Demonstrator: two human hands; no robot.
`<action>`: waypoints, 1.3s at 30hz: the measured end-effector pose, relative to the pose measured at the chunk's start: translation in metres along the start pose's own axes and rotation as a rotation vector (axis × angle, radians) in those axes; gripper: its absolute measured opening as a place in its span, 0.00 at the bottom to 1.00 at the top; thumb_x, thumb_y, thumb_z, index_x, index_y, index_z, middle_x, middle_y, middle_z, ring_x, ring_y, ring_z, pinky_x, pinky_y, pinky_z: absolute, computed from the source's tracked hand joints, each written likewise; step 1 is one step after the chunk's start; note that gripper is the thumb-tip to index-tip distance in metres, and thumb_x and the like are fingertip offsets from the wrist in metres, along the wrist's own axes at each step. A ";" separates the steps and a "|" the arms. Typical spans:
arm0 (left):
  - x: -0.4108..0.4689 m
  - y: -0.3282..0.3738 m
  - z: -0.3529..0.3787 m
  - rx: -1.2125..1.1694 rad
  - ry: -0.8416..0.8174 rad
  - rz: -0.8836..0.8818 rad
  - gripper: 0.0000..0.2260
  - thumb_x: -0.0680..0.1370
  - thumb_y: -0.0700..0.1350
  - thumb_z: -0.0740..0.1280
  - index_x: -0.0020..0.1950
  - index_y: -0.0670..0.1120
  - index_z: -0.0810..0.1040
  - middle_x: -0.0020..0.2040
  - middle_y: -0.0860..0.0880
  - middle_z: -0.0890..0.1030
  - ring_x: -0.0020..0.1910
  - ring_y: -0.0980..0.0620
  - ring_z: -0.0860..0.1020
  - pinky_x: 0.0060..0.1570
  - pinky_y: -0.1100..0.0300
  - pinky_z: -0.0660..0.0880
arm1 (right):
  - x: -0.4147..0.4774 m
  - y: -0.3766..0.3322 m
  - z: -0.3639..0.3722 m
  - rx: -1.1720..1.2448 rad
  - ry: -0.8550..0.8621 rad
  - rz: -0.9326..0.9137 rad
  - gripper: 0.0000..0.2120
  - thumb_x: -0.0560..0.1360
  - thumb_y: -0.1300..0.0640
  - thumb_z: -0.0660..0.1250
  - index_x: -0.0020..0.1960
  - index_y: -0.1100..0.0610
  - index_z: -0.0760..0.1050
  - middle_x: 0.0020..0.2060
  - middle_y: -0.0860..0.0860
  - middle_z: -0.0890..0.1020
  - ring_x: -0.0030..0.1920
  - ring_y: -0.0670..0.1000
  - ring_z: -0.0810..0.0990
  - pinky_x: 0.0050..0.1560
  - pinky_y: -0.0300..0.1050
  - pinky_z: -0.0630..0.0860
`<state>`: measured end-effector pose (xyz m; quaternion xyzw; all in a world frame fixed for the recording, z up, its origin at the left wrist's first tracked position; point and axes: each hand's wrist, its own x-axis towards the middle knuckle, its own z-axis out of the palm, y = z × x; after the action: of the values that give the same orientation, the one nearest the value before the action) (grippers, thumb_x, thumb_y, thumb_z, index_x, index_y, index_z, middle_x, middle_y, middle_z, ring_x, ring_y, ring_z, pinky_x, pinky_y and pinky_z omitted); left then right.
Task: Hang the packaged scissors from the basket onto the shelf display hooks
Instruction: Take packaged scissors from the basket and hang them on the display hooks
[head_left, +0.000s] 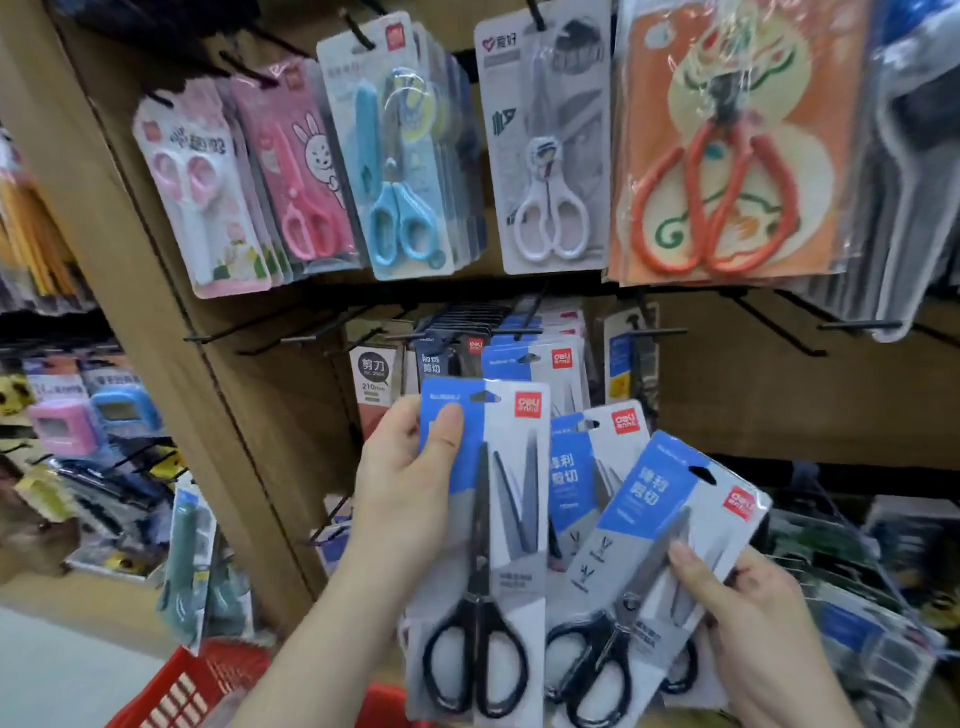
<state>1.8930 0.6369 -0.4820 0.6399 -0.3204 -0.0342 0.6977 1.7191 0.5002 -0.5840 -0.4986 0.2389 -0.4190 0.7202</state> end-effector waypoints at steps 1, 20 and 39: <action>0.008 0.000 0.009 0.006 0.005 -0.013 0.06 0.82 0.44 0.64 0.47 0.47 0.80 0.43 0.47 0.85 0.41 0.51 0.81 0.45 0.50 0.77 | 0.001 -0.003 -0.004 0.005 -0.006 -0.002 0.14 0.66 0.56 0.75 0.47 0.65 0.83 0.42 0.57 0.87 0.47 0.59 0.86 0.40 0.43 0.84; 0.046 -0.023 0.062 0.112 0.008 -0.009 0.11 0.82 0.52 0.63 0.48 0.47 0.78 0.41 0.47 0.80 0.39 0.52 0.75 0.44 0.50 0.73 | 0.027 0.002 -0.062 0.097 0.030 0.061 0.35 0.43 0.48 0.87 0.45 0.64 0.84 0.47 0.64 0.86 0.51 0.67 0.84 0.49 0.53 0.81; 0.053 -0.039 0.055 0.345 0.068 0.094 0.07 0.78 0.52 0.69 0.52 0.52 0.73 0.45 0.52 0.78 0.38 0.59 0.74 0.42 0.58 0.71 | 0.033 -0.006 -0.049 0.077 -0.155 0.077 0.40 0.38 0.44 0.87 0.44 0.64 0.85 0.45 0.64 0.86 0.42 0.61 0.86 0.36 0.45 0.83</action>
<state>1.9220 0.5582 -0.4976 0.7351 -0.3273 0.0755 0.5889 1.6972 0.4467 -0.5947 -0.4922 0.1851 -0.3600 0.7706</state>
